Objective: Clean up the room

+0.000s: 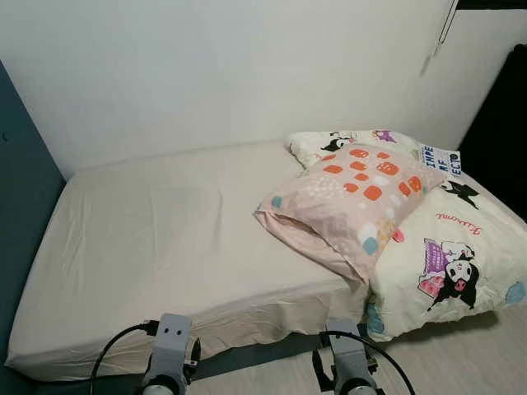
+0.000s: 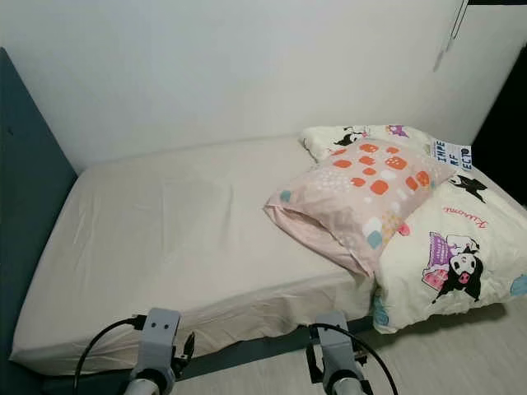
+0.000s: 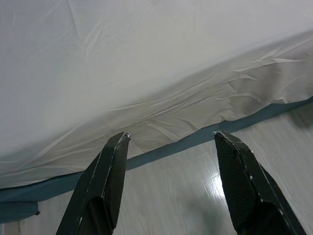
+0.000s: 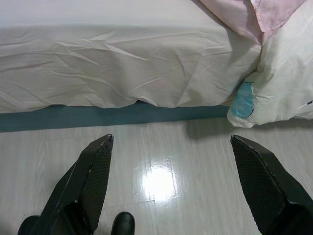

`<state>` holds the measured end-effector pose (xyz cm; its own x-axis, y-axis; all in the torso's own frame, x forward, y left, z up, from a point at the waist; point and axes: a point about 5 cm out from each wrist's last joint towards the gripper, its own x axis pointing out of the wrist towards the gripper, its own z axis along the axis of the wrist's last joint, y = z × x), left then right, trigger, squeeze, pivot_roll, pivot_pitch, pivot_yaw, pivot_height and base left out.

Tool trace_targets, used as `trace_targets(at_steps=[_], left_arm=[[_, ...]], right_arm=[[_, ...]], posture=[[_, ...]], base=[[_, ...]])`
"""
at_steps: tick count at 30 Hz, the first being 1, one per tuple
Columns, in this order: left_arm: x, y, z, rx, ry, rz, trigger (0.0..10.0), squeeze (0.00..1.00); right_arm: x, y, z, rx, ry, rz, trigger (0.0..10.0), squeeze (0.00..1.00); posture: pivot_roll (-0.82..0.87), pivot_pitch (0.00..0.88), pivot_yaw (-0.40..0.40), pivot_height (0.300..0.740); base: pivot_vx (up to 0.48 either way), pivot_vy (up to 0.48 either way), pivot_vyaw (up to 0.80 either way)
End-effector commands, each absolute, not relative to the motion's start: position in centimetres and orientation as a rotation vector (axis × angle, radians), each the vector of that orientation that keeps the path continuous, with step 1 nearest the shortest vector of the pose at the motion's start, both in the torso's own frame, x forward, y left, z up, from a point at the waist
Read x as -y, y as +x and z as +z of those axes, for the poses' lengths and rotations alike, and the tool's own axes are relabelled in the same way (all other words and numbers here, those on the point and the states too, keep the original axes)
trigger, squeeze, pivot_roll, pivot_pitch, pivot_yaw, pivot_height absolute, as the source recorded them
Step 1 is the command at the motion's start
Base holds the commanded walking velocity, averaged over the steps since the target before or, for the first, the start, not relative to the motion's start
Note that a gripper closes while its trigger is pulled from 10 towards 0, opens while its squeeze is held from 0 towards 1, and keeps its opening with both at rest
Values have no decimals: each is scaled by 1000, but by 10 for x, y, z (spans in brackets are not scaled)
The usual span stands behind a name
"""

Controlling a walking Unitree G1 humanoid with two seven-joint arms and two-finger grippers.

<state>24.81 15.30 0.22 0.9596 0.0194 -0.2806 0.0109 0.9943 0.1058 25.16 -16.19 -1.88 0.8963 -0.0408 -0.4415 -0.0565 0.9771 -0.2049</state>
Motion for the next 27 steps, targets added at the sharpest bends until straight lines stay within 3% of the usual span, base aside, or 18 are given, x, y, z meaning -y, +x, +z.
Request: trace_targets(at_steps=[1, 27], left_arm=[[-151, 242, -3, -315, 104, 5, 10000, 0], [-156, 234, -8, -331, 115, 2, 10000, 0]], right_arm=[[161, 248, -21, -465, -213, 10, 10000, 0], [159, 239, -27, -476, -206, 8, 10000, 0]], posture=[[-43, 156, -8, 740], [-30, 131, -3, 740]], base=[[0, 0, 0], [0, 0, 0]])
